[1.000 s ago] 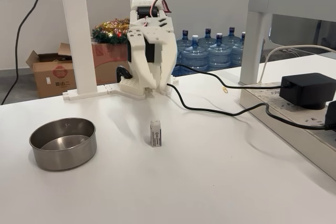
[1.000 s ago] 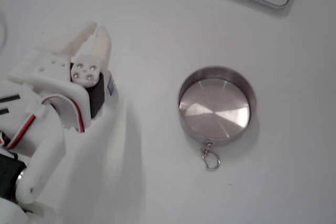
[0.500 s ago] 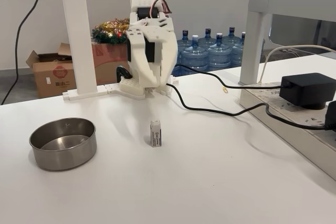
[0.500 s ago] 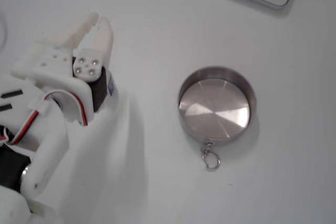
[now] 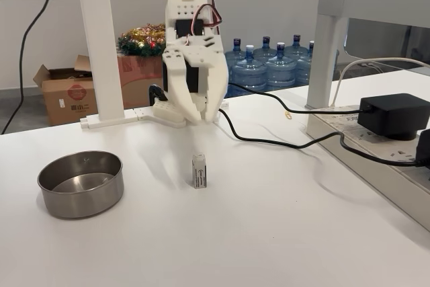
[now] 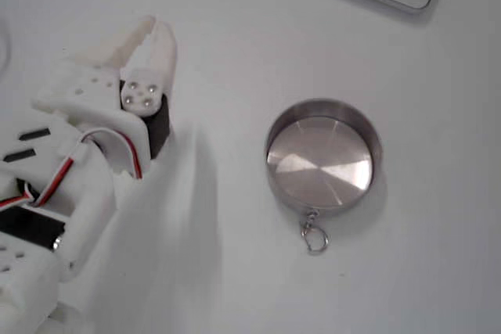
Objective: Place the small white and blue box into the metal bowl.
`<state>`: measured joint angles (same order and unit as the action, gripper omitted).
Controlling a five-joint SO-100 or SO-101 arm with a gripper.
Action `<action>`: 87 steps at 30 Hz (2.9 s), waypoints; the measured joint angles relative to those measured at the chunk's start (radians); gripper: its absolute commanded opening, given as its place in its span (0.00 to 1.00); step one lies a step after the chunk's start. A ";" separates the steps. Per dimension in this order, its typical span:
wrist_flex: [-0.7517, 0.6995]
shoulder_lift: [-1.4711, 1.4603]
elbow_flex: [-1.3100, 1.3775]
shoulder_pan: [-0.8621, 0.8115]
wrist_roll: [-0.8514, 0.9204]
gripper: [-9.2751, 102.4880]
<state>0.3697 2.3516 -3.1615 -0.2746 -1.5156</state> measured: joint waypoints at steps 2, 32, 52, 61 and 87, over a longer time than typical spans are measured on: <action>0.023 -0.025 0.000 0.000 0.000 0.09; 0.683 -0.614 -0.003 -0.006 0.000 0.09; 0.762 -0.709 -0.005 -0.006 0.000 0.09; 0.762 -0.716 -0.005 -0.006 0.000 0.13; 0.762 -0.742 -0.005 0.041 -0.003 0.39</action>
<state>1.1321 1.6091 -3.1661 -0.2332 -1.5186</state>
